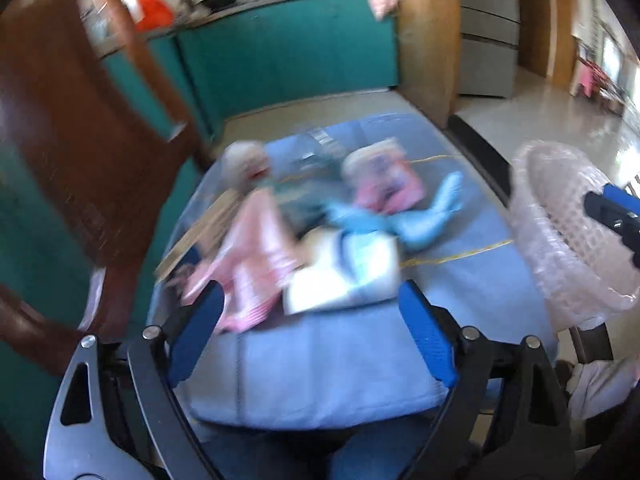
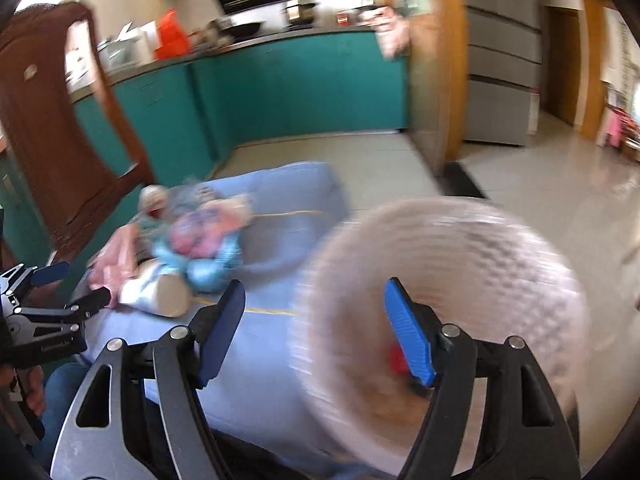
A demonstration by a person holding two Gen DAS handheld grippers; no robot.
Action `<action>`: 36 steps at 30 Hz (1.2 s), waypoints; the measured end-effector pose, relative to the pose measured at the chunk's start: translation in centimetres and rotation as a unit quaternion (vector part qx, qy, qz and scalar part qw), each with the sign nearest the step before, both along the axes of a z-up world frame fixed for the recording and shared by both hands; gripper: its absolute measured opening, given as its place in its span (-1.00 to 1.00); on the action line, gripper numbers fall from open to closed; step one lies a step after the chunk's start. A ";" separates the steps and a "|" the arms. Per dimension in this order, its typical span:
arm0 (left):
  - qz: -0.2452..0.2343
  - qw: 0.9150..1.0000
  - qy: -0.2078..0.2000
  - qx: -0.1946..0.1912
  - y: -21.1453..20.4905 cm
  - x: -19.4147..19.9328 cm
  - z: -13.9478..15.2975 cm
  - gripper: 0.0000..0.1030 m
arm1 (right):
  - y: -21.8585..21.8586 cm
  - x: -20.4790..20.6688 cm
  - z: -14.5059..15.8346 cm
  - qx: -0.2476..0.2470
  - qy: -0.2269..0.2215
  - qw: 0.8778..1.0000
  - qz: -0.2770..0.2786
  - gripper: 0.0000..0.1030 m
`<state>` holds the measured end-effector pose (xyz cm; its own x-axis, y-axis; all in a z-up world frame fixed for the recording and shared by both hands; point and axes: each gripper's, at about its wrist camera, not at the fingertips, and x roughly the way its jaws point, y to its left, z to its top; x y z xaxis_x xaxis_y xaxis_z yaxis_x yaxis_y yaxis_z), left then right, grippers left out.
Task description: Collect trash
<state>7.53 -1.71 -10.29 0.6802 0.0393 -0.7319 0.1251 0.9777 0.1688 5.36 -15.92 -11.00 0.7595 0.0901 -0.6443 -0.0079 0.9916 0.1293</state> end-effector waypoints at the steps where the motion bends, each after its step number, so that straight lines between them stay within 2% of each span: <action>1: 0.013 1.000 0.001 -0.006 1.2 -0.1 0.0 0.72 | 0.9 0.7 -0.1 0.001 0.002 1.000 0.009 0.38; 8: 0.045 0.998 0.004 -0.032 5.7 -0.4 -0.3 0.72 | 6.3 6.0 -0.3 0.013 0.012 0.999 0.044 0.38; 13: 0.050 0.998 0.002 -0.042 7.6 -1.0 -0.3 0.73 | 8.6 9.5 -2.9 0.012 0.056 0.997 0.047 0.38; 14: 0.052 0.997 0.002 -0.048 7.9 -0.9 -0.2 0.73 | 8.8 9.9 -3.6 0.010 0.065 0.997 0.047 0.33; 15: 0.052 0.997 0.003 -0.053 7.9 -0.7 -0.2 0.74 | 9.1 10.0 -4.1 0.010 0.068 0.996 0.049 0.01; 16: 0.051 0.997 0.006 -0.058 8.0 -0.6 -0.1 0.74 | 9.2 9.9 -4.4 0.011 0.070 0.996 0.052 -0.24; 17: 0.046 0.997 0.011 -0.065 8.0 -0.2 -0.1 0.74 | 9.2 9.8 -4.6 0.013 0.073 0.996 0.053 -0.62; 18: 0.037 0.996 0.018 -0.075 8.0 0.2 0.0 0.74 | 8.9 9.4 -4.6 0.022 0.075 0.995 0.057 -0.75; 21: 0.026 0.996 0.009 -0.082 7.7 1.7 0.5 0.73 | 8.4 7.7 -4.0 0.028 0.069 0.995 0.061 -0.89; 23: 0.026 0.997 0.007 -0.066 7.3 3.4 0.6 0.73 | 8.0 6.5 -3.4 0.027 0.066 0.996 0.060 -0.89; 27: 0.023 0.997 0.033 -0.063 6.8 7.1 -0.5 0.69 | 6.7 3.6 -2.6 0.032 0.072 0.995 0.057 -0.88; 28: 0.023 0.997 0.043 -0.055 6.5 8.0 -1.0 0.50 | 6.8 3.2 -2.6 0.027 0.077 0.995 0.060 -0.85; 29: 0.023 0.997 0.052 -0.052 6.4 8.6 -1.5 0.37 | 6.9 2.8 -2.5 0.017 0.078 0.995 0.062 -0.69; 30: 0.023 0.996 0.065 -0.050 6.2 9.3 -2.2 0.10 | 7.0 2.4 -2.5 0.006 0.076 0.995 0.063 -0.36; 31: 0.023 0.996 0.073 -0.053 6.3 9.7 -2.7 -0.18 | 7.1 2.1 -2.3 0.000 0.071 0.996 0.062 -0.14; 32: 0.024 0.994 0.085 -0.058 6.3 10.0 -3.3 -0.32 | 7.0 2.0 -2.3 -0.005 0.066 0.996 0.060 0.17; 34: 0.029 0.993 0.097 -0.060 6.2 10.4 -4.0 -0.74 | 7.1 2.1 -2.2 -0.022 0.060 0.996 0.059 0.19; 36: 0.032 0.992 0.098 -0.072 6.4 10.1 -4.3 -0.77 | 7.2 2.5 -2.4 -0.032 0.062 0.996 0.061 0.19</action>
